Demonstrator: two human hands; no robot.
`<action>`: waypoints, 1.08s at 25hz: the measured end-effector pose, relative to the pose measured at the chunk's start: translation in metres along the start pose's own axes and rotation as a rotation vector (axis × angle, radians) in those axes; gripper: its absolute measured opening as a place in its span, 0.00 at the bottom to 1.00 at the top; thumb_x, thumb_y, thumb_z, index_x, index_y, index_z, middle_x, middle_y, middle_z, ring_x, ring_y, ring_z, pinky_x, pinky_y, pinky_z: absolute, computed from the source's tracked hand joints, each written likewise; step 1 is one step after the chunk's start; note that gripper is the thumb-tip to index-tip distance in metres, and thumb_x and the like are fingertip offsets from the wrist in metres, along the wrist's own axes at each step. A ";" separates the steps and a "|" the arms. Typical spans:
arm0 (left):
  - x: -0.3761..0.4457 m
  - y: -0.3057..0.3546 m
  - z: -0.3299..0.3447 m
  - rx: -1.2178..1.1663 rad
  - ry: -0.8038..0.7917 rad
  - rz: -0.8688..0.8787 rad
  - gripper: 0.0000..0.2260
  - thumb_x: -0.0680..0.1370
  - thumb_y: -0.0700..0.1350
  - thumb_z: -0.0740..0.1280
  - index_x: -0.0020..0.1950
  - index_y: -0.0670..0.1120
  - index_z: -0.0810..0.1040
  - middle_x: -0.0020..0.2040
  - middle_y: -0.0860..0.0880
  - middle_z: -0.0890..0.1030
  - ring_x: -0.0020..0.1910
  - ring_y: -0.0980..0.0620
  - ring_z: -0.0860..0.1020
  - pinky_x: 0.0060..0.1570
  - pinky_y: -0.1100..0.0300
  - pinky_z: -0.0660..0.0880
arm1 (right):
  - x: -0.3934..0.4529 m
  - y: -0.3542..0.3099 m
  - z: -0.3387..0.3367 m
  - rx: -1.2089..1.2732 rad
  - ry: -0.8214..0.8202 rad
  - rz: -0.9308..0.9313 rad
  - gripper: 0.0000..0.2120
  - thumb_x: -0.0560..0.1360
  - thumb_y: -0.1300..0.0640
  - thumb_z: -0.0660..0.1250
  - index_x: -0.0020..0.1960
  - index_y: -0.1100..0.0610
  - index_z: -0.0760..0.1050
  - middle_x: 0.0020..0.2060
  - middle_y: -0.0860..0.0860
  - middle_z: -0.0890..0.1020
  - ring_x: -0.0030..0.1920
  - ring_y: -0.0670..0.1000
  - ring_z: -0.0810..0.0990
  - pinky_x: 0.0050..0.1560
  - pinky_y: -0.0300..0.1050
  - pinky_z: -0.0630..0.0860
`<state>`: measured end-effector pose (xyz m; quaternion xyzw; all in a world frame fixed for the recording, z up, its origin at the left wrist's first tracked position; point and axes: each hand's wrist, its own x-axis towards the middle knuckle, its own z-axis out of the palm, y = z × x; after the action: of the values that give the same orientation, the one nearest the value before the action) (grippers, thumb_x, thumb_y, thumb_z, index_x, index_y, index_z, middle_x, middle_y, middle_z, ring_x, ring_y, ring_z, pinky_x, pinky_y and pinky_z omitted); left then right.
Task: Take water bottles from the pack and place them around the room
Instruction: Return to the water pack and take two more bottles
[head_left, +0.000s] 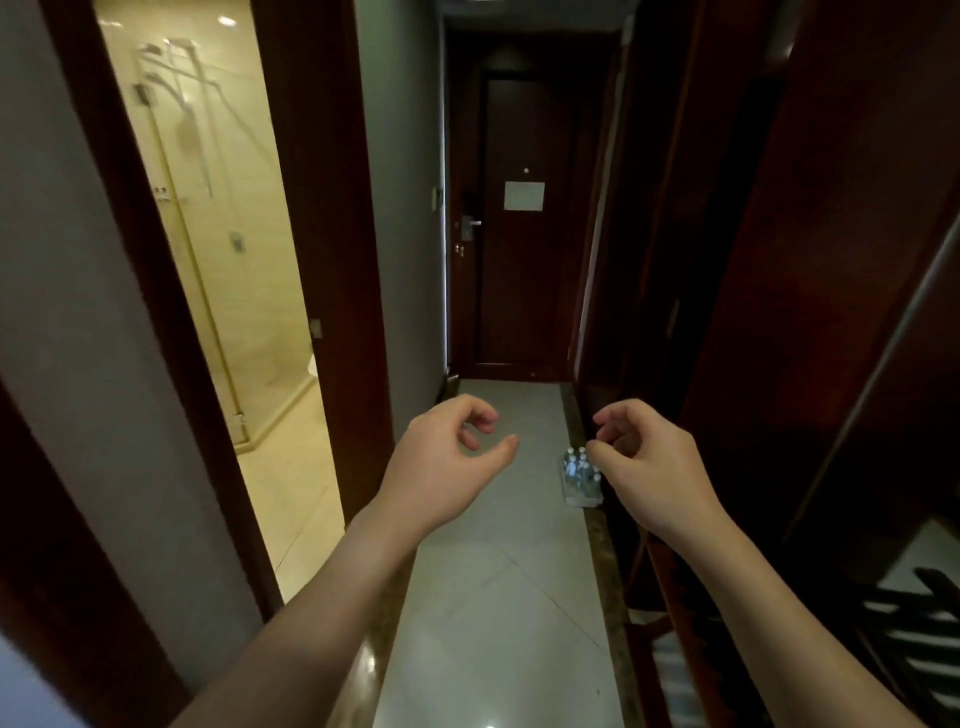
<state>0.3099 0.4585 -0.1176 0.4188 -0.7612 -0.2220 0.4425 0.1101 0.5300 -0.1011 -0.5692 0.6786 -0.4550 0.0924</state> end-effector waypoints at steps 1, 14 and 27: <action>0.018 -0.013 0.003 -0.004 -0.012 0.006 0.11 0.73 0.56 0.72 0.53 0.53 0.80 0.46 0.58 0.80 0.45 0.56 0.80 0.48 0.49 0.81 | 0.017 0.002 0.012 -0.010 0.008 0.002 0.10 0.73 0.57 0.70 0.54 0.52 0.77 0.43 0.45 0.79 0.39 0.45 0.78 0.38 0.39 0.73; 0.246 -0.099 0.163 -0.132 -0.133 0.020 0.09 0.74 0.50 0.73 0.53 0.52 0.79 0.46 0.57 0.80 0.44 0.57 0.79 0.43 0.64 0.77 | 0.252 0.144 0.059 0.040 0.095 0.162 0.08 0.74 0.57 0.67 0.54 0.51 0.77 0.42 0.46 0.80 0.39 0.46 0.78 0.35 0.35 0.70; 0.549 -0.189 0.288 -0.062 -0.113 0.002 0.11 0.72 0.47 0.76 0.51 0.53 0.79 0.44 0.58 0.79 0.43 0.57 0.79 0.42 0.69 0.72 | 0.588 0.263 0.119 0.070 0.036 0.162 0.08 0.73 0.58 0.68 0.52 0.52 0.78 0.42 0.47 0.81 0.42 0.46 0.79 0.41 0.37 0.74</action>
<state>0.0049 -0.1128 -0.1308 0.3907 -0.7782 -0.2684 0.4121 -0.1916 -0.0507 -0.1282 -0.5007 0.7076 -0.4795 0.1363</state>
